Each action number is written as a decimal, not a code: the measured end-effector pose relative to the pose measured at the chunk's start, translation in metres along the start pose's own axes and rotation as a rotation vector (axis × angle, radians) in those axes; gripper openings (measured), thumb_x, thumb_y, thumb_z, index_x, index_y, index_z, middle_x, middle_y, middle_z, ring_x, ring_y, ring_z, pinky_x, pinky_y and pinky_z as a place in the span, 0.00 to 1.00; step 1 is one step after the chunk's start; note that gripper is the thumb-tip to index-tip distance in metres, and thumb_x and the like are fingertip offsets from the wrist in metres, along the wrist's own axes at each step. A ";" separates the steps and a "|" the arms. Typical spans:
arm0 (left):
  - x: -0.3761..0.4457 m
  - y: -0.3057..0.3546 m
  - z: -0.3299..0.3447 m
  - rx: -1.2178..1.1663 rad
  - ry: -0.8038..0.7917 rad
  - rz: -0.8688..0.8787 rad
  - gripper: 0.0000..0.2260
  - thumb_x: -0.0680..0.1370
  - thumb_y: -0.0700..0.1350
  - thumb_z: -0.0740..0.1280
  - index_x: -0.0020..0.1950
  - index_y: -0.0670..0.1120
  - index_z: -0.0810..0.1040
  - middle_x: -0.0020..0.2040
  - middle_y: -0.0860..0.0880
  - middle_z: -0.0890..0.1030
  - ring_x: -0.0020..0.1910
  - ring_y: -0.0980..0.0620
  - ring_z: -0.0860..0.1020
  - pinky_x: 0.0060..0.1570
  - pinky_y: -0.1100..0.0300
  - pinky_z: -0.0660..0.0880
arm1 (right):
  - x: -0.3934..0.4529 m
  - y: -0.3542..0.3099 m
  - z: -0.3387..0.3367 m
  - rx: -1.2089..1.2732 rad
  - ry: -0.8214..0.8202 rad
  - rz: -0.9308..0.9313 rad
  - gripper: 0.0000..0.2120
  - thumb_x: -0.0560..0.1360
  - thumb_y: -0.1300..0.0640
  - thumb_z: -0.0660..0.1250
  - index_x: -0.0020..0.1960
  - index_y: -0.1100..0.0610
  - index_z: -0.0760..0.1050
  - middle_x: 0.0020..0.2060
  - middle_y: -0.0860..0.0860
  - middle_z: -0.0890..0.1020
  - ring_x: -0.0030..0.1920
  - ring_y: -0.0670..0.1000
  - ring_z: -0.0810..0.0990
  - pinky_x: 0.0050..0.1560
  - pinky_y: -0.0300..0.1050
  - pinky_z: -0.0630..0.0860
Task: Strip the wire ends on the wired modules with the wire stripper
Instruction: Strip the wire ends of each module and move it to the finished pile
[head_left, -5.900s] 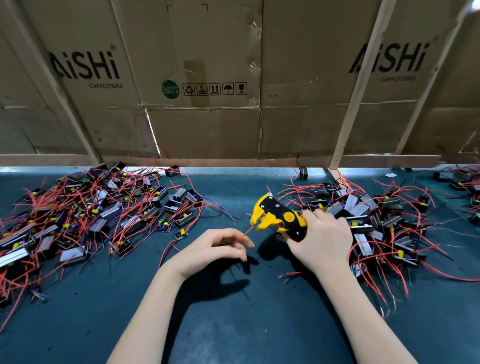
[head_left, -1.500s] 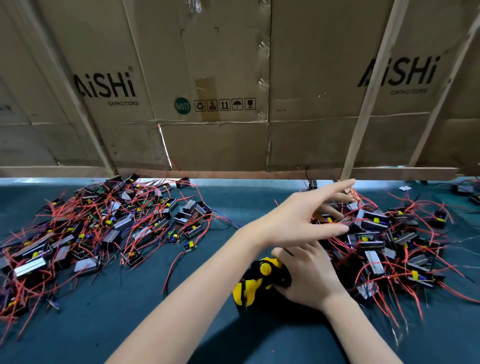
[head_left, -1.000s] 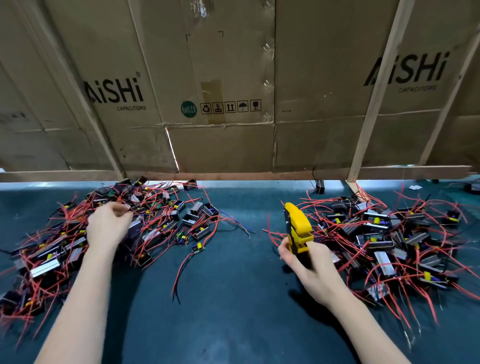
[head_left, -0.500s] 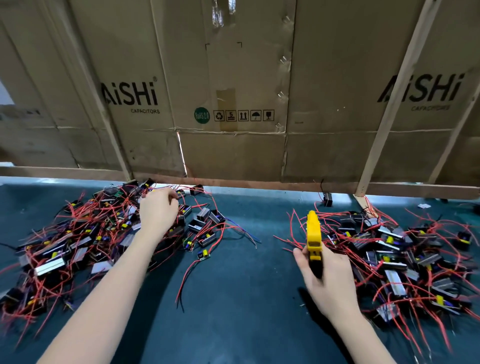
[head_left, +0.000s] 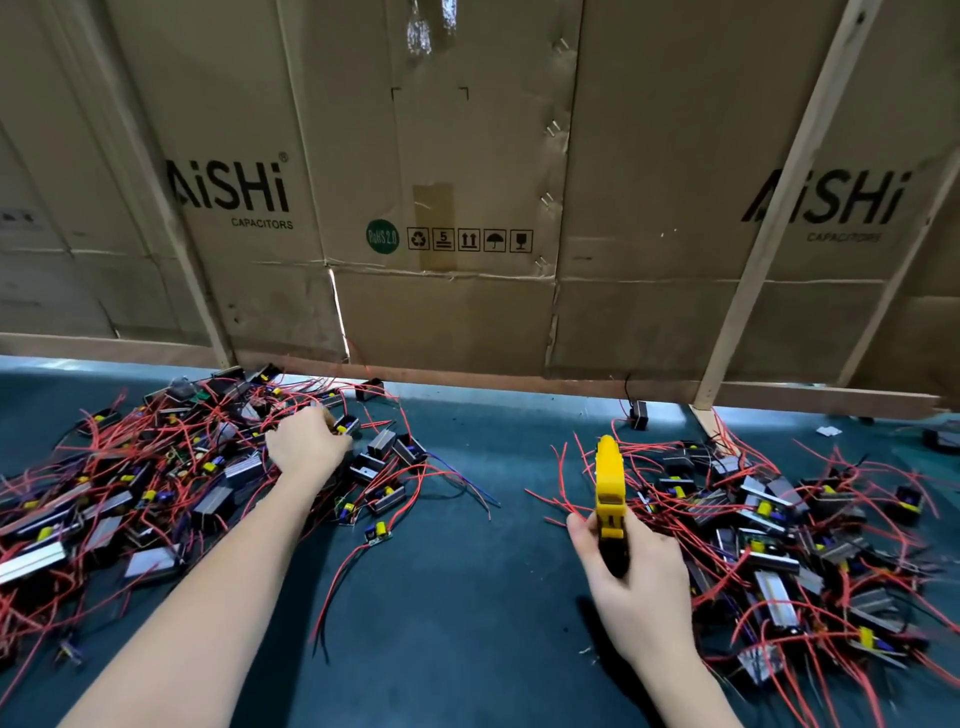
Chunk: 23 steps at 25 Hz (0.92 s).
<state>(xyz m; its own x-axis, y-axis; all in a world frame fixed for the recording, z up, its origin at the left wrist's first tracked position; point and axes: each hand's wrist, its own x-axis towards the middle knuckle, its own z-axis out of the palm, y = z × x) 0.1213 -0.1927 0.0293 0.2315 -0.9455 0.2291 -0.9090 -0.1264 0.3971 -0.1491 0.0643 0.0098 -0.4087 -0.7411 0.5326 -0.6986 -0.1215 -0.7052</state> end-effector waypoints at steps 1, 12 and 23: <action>-0.002 0.004 -0.004 -0.047 0.093 0.034 0.11 0.72 0.47 0.73 0.54 0.47 0.82 0.45 0.44 0.83 0.53 0.41 0.79 0.54 0.52 0.70 | 0.001 0.000 0.000 0.005 -0.007 0.022 0.21 0.71 0.33 0.59 0.38 0.51 0.74 0.30 0.46 0.80 0.35 0.54 0.79 0.47 0.56 0.75; -0.130 0.043 -0.050 -0.202 -0.482 0.932 0.12 0.70 0.41 0.76 0.52 0.50 0.84 0.47 0.55 0.84 0.48 0.56 0.80 0.52 0.62 0.73 | -0.004 -0.005 0.003 0.001 -0.071 -0.024 0.22 0.69 0.36 0.70 0.32 0.51 0.66 0.25 0.46 0.71 0.28 0.47 0.70 0.34 0.40 0.64; -0.170 0.062 -0.038 -0.348 -0.332 0.831 0.11 0.76 0.46 0.72 0.56 0.44 0.82 0.51 0.49 0.84 0.50 0.52 0.81 0.57 0.58 0.74 | 0.003 -0.003 -0.008 0.223 0.116 0.026 0.12 0.74 0.41 0.70 0.35 0.39 0.70 0.30 0.40 0.76 0.32 0.44 0.72 0.36 0.35 0.67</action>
<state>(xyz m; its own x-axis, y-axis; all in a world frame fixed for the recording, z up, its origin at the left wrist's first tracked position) 0.0393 -0.0284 0.0489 -0.5993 -0.7361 0.3146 -0.5722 0.6688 0.4747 -0.1531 0.0675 0.0175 -0.4984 -0.6671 0.5538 -0.5453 -0.2554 -0.7984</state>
